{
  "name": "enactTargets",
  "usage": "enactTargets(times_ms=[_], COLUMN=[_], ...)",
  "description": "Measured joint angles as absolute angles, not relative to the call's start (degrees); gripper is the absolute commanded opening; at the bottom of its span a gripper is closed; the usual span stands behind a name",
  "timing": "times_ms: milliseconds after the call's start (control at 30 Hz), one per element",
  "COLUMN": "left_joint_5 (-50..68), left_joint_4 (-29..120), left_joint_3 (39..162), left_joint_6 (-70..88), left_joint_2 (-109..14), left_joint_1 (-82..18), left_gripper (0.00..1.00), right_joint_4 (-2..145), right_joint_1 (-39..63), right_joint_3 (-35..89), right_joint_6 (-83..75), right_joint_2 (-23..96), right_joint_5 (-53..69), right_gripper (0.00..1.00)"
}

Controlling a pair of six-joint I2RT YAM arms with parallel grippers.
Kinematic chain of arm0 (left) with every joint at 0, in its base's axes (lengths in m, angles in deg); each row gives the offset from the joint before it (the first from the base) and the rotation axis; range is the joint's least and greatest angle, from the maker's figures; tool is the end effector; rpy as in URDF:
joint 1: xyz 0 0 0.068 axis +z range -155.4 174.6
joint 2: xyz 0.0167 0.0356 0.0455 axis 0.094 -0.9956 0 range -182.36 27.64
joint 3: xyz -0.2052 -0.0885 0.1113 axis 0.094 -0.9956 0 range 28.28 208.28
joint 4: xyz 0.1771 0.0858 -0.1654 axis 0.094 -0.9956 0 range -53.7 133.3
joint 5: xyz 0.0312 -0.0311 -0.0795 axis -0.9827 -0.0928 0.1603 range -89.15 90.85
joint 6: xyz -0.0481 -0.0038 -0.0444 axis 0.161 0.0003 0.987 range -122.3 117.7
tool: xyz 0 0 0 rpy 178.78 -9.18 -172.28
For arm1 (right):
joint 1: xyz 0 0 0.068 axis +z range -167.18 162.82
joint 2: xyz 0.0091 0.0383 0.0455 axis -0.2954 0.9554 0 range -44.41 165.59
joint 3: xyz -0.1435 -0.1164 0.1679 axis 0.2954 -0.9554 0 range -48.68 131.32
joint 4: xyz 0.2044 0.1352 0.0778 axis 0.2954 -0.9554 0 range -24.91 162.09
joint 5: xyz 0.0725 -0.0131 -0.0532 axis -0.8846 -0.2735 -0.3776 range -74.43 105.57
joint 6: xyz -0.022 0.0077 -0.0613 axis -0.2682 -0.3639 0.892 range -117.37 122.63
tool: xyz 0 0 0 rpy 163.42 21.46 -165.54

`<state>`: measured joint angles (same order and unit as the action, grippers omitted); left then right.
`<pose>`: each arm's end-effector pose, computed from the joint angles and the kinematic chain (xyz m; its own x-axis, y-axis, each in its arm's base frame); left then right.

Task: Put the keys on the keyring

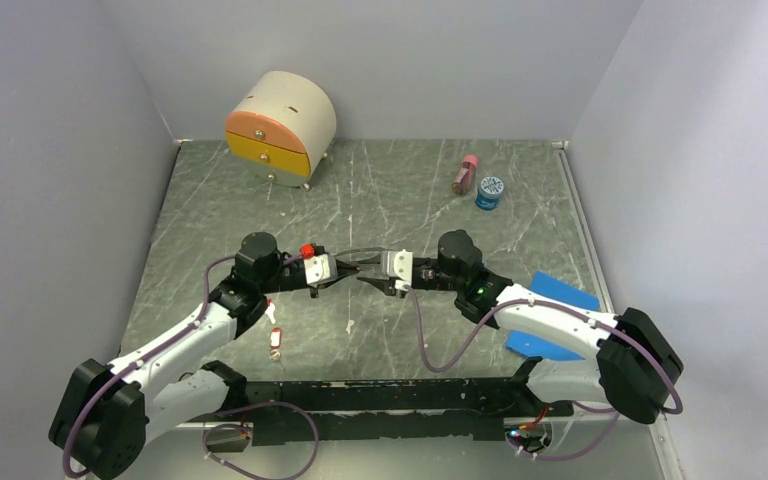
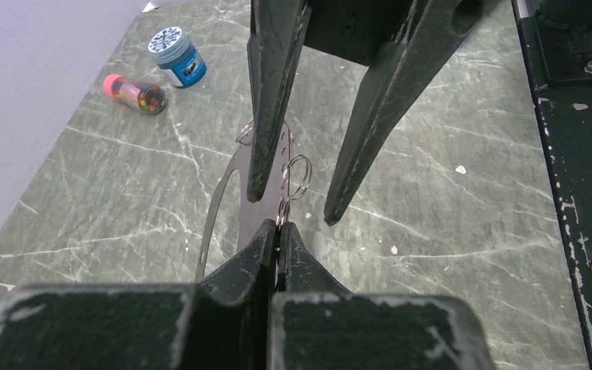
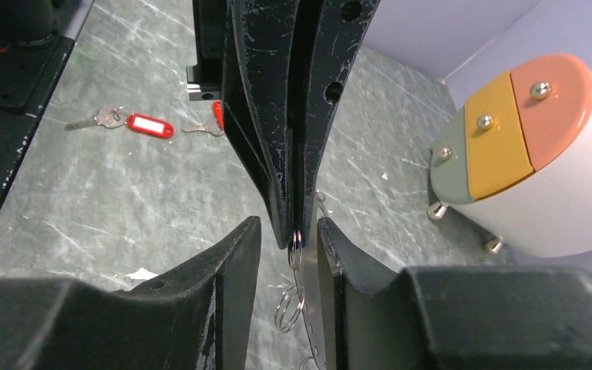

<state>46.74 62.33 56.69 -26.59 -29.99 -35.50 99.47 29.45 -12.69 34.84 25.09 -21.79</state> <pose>0.1878 -0.1518 0.2318 0.2556 0.1827 -0.9494 0.9384 0.1892 0.2891 0.1721 0.2277 0.2434 0.4669 -0.1227 -0.8758 -0.8785 0.0494 -0.4752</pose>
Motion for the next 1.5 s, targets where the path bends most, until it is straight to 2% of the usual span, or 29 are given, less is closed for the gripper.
enactTargets(times_ms=[200, 433, 500, 567, 633, 767, 800, 867, 967, 1000, 1133, 1267, 1500], left_joint_5=[47.1, 47.2, 47.1, 47.0, 47.0, 47.1, 47.1, 47.1, 46.1, 45.3, 42.8, 40.6, 38.6], left_joint_4=[62.3, 61.8, 61.4, 61.4, 61.3, 60.9, 60.7, 59.6, 58.0, 57.7, 53.6, 47.0, 40.2], left_joint_3=[56.7, 56.8, 57.0, 57.2, 57.3, 57.4, 57.5, 57.9, 58.6, 58.7, 58.8, 60.3, 62.4], left_joint_6=[-26.6, -27.1, -27.5, -28.1, -28.2, -28.6, -28.6, -28.7, -29.8, -30.3, -33.4, -38.0, -42.8], left_joint_2=[-30.0, -30.0, -30.0, -30.0, -30.0, -30.6, -30.6, -30.8, -30.7, -30.3, -27.9, -26.5, -27.0], left_joint_1=[-35.6, -35.6, -35.6, -35.6, -35.6, -35.5, -35.5, -35.5, -35.6, -35.6, -35.7, -35.8, -35.8], left_gripper=[0.03, 0.03, 0.03, 0.03, 0.02, 0.03, 0.05, 0.2, 0.48, 0.52, 0.57, 0.58, 0.51], right_joint_4=[97.8, 94.6, 93.9, 92.6, 91.6, 89.7, 89.5, 89.1, 88.3, 87.9, 86.1, 83.7, 79.9], right_joint_1=[30.1, 30.2, 30.2, 30.3, 30.5, 30.5, 30.5, 30.5, 30.5, 30.5, 30.5, 30.0, 26.2], right_joint_3=[-11.7, -10.9, -10.5, -10.0, -9.7, -9.0, -9.0, -8.9, -8.5, -8.2, -6.6, -4.5, -0.2], right_joint_6=[36.0, 36.1, 35.9, 35.5, 35.5, 35.4, 35.4, 35.2, 34.3, 33.9, 31.8, 28.4, 18.0], right_joint_2=[26.4, 26.6, 26.7, 26.9, 26.9, 27.0, 27.0, 27.0, 27.0, 27.1, 27.6, 28.3, 30.8], right_joint_5=[-19.2, -15.7, -14.9, -14.4, -14.3, -14.6, -14.6, -14.6, -14.5, -14.4, -14.2, -14.5, -17.5], right_gripper=[0.31, 0.34, 0.26, 0.11, 0.01, 0.0, 0.0, 0.0, 0.0, 0.0, 0.0, 0.0, 0.0])
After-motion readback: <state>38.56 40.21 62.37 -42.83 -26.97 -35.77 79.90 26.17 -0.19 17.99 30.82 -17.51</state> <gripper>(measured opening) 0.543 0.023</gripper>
